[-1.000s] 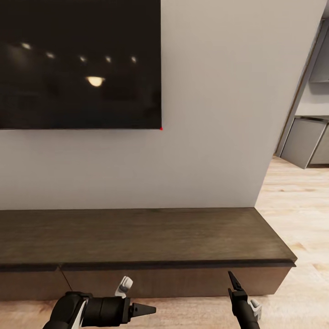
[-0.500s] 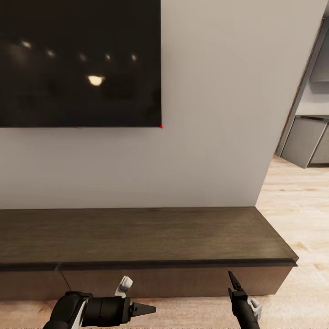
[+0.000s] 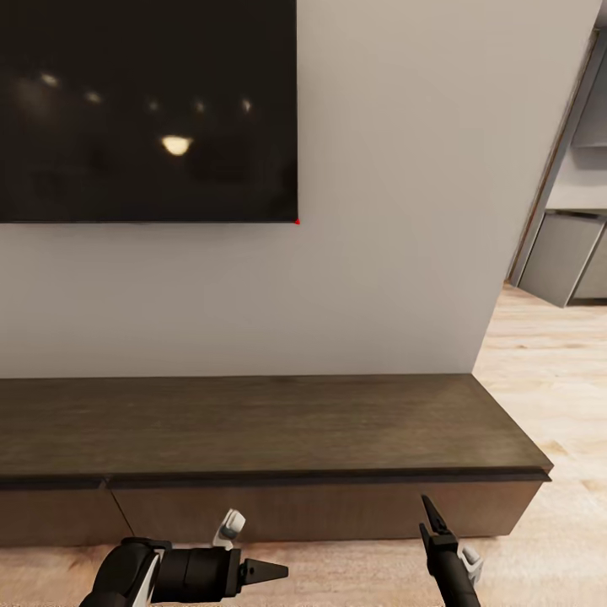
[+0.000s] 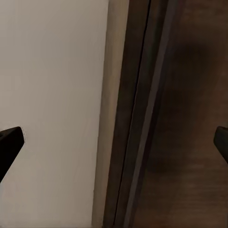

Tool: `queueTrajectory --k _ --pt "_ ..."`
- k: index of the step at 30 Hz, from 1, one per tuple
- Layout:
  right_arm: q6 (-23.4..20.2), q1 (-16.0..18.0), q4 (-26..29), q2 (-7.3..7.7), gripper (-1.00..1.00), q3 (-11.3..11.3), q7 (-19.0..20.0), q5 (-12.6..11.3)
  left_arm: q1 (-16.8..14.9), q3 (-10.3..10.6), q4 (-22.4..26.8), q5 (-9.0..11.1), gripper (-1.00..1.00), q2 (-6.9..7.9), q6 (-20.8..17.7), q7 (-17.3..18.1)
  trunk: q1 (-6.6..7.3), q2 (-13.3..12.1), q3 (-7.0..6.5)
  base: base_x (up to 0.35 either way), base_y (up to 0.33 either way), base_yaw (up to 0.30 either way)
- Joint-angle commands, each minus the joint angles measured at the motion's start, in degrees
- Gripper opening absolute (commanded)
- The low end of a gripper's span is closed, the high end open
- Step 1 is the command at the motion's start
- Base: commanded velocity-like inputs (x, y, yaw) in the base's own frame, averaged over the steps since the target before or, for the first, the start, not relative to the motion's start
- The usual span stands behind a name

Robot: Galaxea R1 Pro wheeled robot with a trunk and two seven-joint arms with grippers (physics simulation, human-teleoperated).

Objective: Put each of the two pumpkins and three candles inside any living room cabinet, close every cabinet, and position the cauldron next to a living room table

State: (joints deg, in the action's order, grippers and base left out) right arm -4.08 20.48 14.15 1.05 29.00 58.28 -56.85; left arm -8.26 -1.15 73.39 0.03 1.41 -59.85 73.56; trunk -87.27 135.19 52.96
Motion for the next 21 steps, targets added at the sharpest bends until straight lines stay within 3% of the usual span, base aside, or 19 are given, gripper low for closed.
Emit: queueTrajectory --k 1,21 --pt "-0.02 0.00 0.00 0.00 1.00 0.00 0.35 -0.01 0.00 0.05 0.00 -0.04 1.00 -0.03 0.00 0.00 -0.23 0.42 0.18 0.000 0.000 0.000" --pt "-0.05 0.00 0.09 0.00 1.00 0.00 0.87 -0.10 0.00 0.10 0.00 -0.20 1.00 -0.23 0.14 -0.09 -4.40 8.04 3.60 0.000 0.000 0.000"
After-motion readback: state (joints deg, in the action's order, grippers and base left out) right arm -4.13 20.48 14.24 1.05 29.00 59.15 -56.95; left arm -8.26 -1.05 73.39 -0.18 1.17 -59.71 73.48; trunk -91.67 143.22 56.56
